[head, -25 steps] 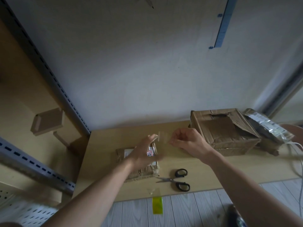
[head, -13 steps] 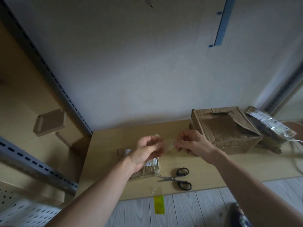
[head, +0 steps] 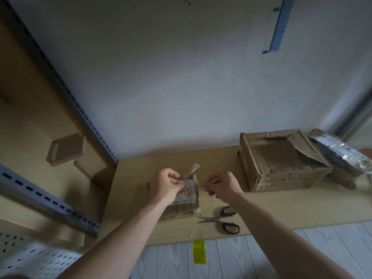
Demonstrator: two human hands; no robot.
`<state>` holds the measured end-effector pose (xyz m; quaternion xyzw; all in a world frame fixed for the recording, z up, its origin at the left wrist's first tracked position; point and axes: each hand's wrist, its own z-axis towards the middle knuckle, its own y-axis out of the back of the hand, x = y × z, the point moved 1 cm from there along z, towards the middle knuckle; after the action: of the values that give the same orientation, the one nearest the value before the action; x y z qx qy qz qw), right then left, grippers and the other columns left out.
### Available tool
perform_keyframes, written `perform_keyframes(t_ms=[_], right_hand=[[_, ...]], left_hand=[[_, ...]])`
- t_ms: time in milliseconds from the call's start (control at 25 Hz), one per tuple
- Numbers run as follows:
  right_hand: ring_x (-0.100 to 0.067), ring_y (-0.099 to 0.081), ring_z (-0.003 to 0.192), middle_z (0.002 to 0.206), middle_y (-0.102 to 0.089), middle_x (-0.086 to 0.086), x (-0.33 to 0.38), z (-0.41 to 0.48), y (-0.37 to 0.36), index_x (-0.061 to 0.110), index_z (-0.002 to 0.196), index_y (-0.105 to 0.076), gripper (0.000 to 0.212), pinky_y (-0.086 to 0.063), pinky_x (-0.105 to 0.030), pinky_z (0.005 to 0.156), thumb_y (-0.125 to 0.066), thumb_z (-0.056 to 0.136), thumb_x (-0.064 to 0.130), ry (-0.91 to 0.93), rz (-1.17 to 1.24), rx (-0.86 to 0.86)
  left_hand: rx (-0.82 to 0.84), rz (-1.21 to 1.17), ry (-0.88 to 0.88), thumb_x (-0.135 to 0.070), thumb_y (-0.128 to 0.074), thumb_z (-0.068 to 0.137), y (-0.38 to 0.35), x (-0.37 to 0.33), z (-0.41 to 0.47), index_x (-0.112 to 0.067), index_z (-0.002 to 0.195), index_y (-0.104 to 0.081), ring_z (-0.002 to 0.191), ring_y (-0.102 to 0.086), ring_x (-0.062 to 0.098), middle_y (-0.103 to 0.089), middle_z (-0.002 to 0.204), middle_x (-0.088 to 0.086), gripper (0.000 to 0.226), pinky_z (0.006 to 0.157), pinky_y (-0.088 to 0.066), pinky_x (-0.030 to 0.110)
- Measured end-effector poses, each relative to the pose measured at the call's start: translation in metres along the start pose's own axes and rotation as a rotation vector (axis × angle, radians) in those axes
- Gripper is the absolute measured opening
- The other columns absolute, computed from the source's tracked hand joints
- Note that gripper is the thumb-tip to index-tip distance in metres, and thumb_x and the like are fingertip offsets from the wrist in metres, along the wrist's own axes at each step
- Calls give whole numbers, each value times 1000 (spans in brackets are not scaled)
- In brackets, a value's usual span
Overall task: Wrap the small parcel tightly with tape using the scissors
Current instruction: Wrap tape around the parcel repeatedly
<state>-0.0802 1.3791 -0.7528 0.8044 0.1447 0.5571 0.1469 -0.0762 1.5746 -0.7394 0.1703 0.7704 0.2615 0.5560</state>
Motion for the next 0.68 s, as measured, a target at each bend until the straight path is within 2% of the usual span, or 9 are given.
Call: perform_keyframes(t_ms=[120,200,280,360,440,560,680], right_hand=[[-7,-60,50,60,-73,1,-1,4,-5,24,77,-72,13,-46,-22,47,-83,79,29,-32,-20,-26],[-3,-51,44,55,-69,4,-2,6,-5,21,69,-74,16,-41,-17,43,-80,81,30,-43,-57,-27],[-1,-48,42,52,-66,5,-4,7,-7,18,65,-74,23,-39,-15,41,-78,83,30,-52,-76,-32],[-2,-50,44,52,-65,6,-7,7,-9,18,63,-73,26,-40,-15,43,-76,85,31,-56,-100,-25],[-3,-55,48,53,-67,6,-10,9,-10,19,61,-72,27,-43,-15,45,-76,85,31,-60,-118,-19],[-4,-59,50,59,-71,3,-12,10,-11,20,62,-72,25,-46,-17,48,-76,85,30,-73,-112,-30],[-4,-61,51,66,-73,4,-11,8,-10,19,70,-73,20,-48,-18,50,-73,87,29,-71,-80,-23]], left_hand=[[-21,40,46,-18,-86,75,-5,6,5,-24,81,-64,74,-71,13,-73,76,-10,24,66,-57,32],[-29,50,55,-19,-86,74,-9,8,8,-21,81,-66,74,-72,13,-74,75,-8,22,66,-57,30],[-51,96,27,-20,-87,74,-12,8,7,-20,81,-66,70,-70,8,-73,72,-8,22,57,-52,23],[-58,138,-20,-23,-88,73,-15,6,6,-20,81,-65,65,-66,4,-71,69,-9,24,47,-40,17],[-62,176,-67,-27,-88,74,-18,6,7,-20,80,-63,62,-62,3,-69,69,-9,26,44,-33,15],[-71,227,-100,-37,-86,74,-20,12,7,-22,78,-61,58,-57,4,-65,67,-9,29,45,-32,20],[-66,163,-120,-40,-84,76,-22,23,9,-24,80,-58,56,-53,6,-60,66,-9,30,47,-33,23]])
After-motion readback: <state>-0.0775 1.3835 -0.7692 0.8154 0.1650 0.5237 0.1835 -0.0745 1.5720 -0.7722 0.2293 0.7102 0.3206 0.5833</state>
